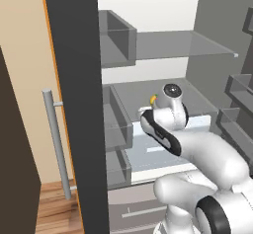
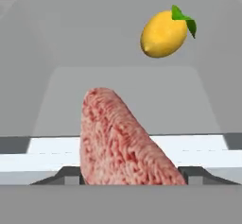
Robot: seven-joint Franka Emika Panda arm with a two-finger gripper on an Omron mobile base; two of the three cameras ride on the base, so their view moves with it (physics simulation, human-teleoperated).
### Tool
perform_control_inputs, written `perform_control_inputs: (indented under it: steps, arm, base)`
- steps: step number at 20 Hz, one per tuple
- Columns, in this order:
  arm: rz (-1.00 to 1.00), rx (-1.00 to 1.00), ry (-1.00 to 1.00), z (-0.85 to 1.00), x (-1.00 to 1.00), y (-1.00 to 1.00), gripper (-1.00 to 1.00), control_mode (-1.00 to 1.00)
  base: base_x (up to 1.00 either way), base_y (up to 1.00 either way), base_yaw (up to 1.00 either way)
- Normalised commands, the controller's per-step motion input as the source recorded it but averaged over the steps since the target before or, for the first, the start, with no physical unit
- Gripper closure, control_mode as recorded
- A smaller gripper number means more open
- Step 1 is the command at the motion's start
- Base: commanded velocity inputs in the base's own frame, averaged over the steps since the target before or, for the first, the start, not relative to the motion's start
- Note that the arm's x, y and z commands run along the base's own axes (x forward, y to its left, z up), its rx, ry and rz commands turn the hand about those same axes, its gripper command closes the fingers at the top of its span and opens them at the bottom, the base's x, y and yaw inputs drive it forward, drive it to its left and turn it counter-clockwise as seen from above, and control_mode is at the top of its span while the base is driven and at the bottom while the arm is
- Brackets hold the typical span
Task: Place one lemon and one steak in each tupperware on the nearby counter, to pack two identical lunches.
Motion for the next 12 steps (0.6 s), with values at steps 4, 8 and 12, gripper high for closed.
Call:
perform_control_inputs:
  steps: [4, 8, 12]
  arm:
    - [0.0, 0.0, -0.09, 0.71, -1.0, -0.49, 1.0, -1.0]
    - [0.04, 0.0, 0.0, 0.63, -1.0, -0.11, 1.0, -1.0]
    - [0.02, 0.0, 0.02, 0.64, -1.0, 0.0, 1.0, -1.0]
  base:
    - [0.0, 0.0, 0.0]
    - [0.0, 0.0, 0.0]
    - [0.0, 0.0, 0.0]
